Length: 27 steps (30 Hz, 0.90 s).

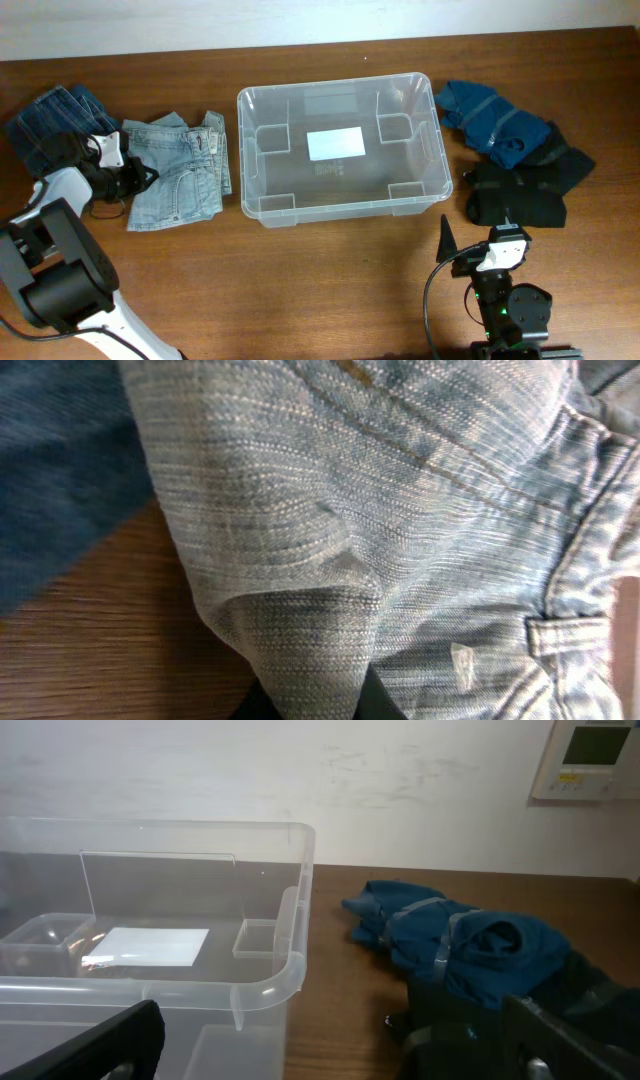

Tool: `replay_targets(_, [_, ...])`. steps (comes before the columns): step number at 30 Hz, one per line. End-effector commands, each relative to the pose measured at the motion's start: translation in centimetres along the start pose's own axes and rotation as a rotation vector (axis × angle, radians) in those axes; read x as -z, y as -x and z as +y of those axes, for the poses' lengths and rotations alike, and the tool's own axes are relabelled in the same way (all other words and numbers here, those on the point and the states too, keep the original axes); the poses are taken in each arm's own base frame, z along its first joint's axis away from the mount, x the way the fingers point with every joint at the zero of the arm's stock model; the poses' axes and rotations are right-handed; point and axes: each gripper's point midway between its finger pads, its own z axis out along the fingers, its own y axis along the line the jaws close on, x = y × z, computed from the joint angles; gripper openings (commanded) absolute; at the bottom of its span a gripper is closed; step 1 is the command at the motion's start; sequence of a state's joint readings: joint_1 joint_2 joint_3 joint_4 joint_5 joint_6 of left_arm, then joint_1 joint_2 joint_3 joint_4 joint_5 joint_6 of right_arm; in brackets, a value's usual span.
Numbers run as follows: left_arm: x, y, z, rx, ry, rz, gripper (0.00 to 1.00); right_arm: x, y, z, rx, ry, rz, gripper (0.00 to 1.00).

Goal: Pack container
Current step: 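Lift the light-blue jeans with left gripper and carry over the box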

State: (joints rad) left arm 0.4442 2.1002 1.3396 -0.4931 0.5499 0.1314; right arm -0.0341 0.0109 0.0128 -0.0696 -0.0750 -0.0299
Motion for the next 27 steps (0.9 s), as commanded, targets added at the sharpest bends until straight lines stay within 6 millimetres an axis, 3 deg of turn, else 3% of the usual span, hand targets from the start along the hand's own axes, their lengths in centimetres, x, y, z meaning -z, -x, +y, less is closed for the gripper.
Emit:
replay_targets(1, [-0.6,0.4,-3.9,0.054,-0.200,0.017,0.01,0.0,-0.3,-0.2,-0.006,-0.012,0.003,0.98])
replay_targets(8, [5.2,6.0,-9.9,0.074,-0.382,-0.023,0.01,0.0,-0.2,-0.2,-0.006,-0.012,0.002,0.98])
replay_targets(16, [13.6,11.3,-16.2,-0.039,-0.340,-0.096,0.01,0.0,-0.3,-0.2,-0.006,-0.012,0.003,0.98])
replay_targets(22, [19.1,12.8,-23.1,-0.139,-0.376,-0.171,0.01,0.0,-0.3,-0.2,-0.006,-0.011,0.003,0.98])
replay_targets(27, [21.5,12.1,-29.7,-0.208,-0.438,-0.192,0.01,0.0,-0.2,-0.2,-0.006,-0.011,0.002,0.98])
